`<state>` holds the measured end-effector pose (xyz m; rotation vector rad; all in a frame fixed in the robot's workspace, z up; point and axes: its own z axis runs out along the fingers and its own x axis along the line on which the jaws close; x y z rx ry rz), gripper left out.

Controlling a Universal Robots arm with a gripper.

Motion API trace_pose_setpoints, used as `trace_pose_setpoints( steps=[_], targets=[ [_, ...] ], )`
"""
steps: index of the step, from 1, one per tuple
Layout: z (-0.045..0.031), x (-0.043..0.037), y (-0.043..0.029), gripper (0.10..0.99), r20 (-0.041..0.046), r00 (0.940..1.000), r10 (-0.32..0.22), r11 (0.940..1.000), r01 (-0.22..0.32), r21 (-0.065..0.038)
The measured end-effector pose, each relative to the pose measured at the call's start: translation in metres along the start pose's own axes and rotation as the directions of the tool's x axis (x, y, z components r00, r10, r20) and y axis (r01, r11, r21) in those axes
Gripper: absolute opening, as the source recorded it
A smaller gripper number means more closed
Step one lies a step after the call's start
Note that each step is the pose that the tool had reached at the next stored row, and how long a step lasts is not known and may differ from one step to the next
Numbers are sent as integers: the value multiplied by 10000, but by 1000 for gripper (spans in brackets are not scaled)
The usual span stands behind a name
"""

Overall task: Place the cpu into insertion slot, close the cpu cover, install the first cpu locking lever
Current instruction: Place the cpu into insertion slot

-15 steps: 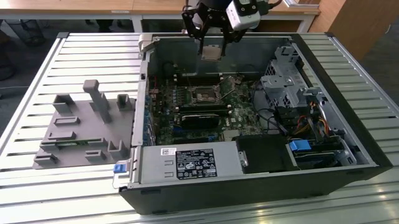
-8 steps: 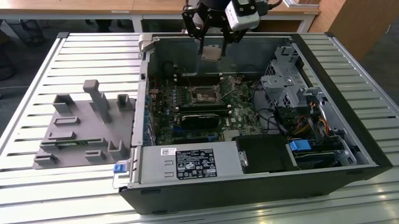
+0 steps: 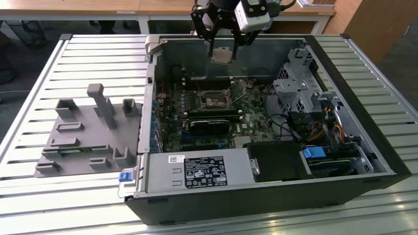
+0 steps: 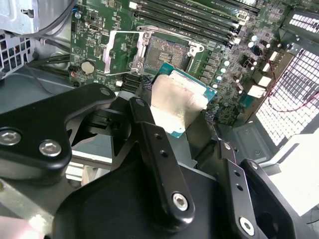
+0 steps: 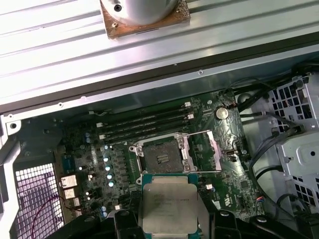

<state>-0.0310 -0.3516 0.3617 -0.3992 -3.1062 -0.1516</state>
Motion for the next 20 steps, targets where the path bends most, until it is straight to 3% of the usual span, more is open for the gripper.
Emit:
trace_pose_setpoints(
  steps=[20],
  targets=[
    [3, 0, 0, 529, 105, 9951, 987, 9951, -987, 15]
  ],
)
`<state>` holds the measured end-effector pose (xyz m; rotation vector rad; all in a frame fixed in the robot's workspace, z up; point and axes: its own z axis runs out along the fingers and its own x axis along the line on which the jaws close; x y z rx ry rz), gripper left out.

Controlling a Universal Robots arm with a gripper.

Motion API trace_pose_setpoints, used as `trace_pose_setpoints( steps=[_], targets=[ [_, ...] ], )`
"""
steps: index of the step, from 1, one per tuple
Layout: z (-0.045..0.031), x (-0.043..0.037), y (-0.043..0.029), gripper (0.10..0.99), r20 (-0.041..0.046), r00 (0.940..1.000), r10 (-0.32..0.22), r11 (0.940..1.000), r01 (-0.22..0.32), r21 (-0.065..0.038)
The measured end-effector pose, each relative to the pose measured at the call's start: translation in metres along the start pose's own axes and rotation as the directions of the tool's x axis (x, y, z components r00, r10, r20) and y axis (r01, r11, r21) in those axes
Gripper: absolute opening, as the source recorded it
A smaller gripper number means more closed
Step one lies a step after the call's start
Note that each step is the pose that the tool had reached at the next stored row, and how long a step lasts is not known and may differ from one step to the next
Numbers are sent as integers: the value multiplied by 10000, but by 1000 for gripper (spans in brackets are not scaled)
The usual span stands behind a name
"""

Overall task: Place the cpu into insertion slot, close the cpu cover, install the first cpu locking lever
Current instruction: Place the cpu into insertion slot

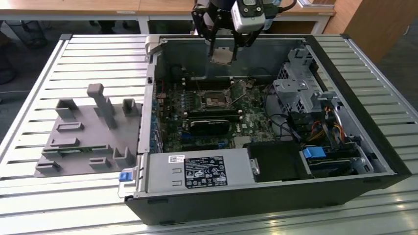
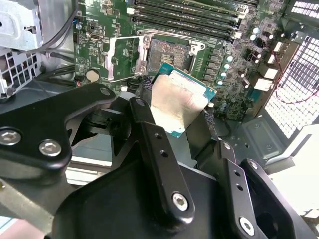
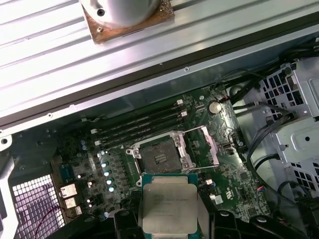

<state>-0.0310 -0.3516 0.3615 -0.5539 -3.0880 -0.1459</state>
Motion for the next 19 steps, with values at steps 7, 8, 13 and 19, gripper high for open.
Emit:
trace_pose_setpoints(
  steps=[7, 8, 13, 19],
  targets=[
    [1, 1, 4, 529, 44, 9991, 410, 9992, -410, 7],
    [1, 1, 3, 529, 53, 9987, 498, 9988, -498, 10],
    [3, 1, 3, 529, 114, 9935, 1131, 9936, -1131, 2],
    [6, 1, 3, 529, 164, 9854, 1695, 9855, -1695, -16]
  ],
)
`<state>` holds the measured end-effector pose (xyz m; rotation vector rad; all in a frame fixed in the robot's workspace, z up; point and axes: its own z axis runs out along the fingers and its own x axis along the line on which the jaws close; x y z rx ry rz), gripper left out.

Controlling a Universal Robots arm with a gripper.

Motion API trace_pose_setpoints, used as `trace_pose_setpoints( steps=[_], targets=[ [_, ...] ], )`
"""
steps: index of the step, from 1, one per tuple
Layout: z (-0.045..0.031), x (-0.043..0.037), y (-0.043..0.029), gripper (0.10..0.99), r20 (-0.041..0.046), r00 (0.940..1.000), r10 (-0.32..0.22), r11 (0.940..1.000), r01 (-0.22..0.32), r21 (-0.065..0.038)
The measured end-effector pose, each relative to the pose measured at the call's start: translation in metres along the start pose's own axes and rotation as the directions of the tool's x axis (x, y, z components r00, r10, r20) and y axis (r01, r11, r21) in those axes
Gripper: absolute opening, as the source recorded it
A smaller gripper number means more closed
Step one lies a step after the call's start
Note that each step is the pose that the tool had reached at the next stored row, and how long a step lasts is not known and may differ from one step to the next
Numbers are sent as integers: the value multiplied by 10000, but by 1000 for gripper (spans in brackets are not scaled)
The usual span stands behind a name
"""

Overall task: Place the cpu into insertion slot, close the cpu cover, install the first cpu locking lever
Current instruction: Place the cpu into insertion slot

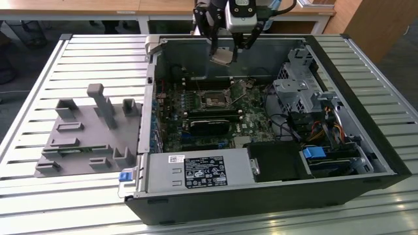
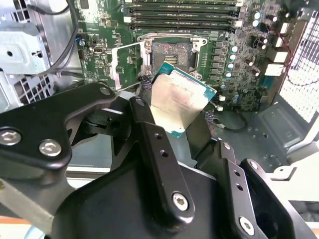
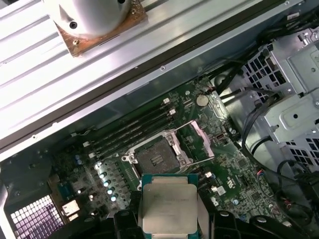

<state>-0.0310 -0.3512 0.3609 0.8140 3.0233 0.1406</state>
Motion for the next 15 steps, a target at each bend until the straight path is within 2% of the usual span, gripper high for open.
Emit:
trace_pose_setpoints(
  steps=[7, 15],
  targets=[
    [3, 0, 0, 529, 53, 9982, 597, 9982, -597, -11],
    [6, 1, 1, 529, 133, 9912, 1315, 9913, -1315, -6]
  ],
)
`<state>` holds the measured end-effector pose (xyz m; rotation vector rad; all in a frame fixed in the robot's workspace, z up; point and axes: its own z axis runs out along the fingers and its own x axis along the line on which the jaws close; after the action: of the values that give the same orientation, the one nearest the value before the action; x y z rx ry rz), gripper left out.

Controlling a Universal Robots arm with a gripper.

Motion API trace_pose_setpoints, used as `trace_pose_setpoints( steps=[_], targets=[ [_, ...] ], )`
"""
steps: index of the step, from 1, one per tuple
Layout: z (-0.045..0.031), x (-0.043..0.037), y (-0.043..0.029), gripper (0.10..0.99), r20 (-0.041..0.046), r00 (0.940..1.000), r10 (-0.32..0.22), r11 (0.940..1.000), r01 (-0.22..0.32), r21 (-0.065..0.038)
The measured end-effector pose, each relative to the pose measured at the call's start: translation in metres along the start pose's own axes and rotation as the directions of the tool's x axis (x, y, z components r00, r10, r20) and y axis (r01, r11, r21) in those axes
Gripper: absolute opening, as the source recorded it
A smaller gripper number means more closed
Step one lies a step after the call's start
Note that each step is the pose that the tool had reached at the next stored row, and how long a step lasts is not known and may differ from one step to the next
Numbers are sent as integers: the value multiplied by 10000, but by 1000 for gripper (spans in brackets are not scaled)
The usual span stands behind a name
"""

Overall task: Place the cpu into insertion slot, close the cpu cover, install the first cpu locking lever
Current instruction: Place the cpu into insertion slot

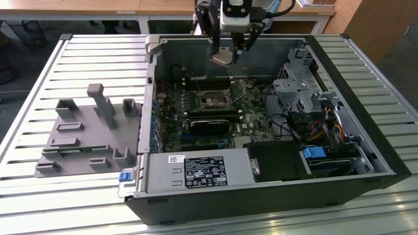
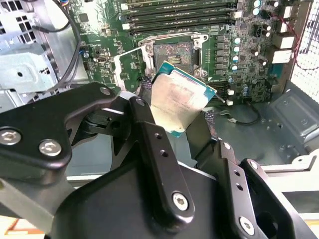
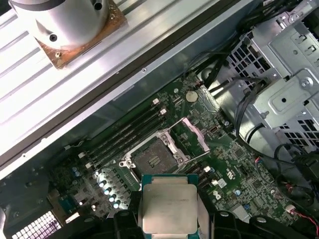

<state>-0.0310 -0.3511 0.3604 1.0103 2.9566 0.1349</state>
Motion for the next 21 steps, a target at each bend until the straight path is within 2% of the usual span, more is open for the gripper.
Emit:
trace_pose_setpoints(
  steps=[6, 11, 16, 21],
  targets=[
    [2, 0, 0, 529, 56, 9984, 561, 9984, -561, 0],
    [4, 0, 0, 529, 103, 9943, 1059, 9944, -1059, -5],
    [6, 0, 0, 529, 150, 9873, 1579, 9875, -1579, -17],
    [9, 0, 0, 529, 200, 9770, 2123, 9772, -2123, -29]
  ],
)
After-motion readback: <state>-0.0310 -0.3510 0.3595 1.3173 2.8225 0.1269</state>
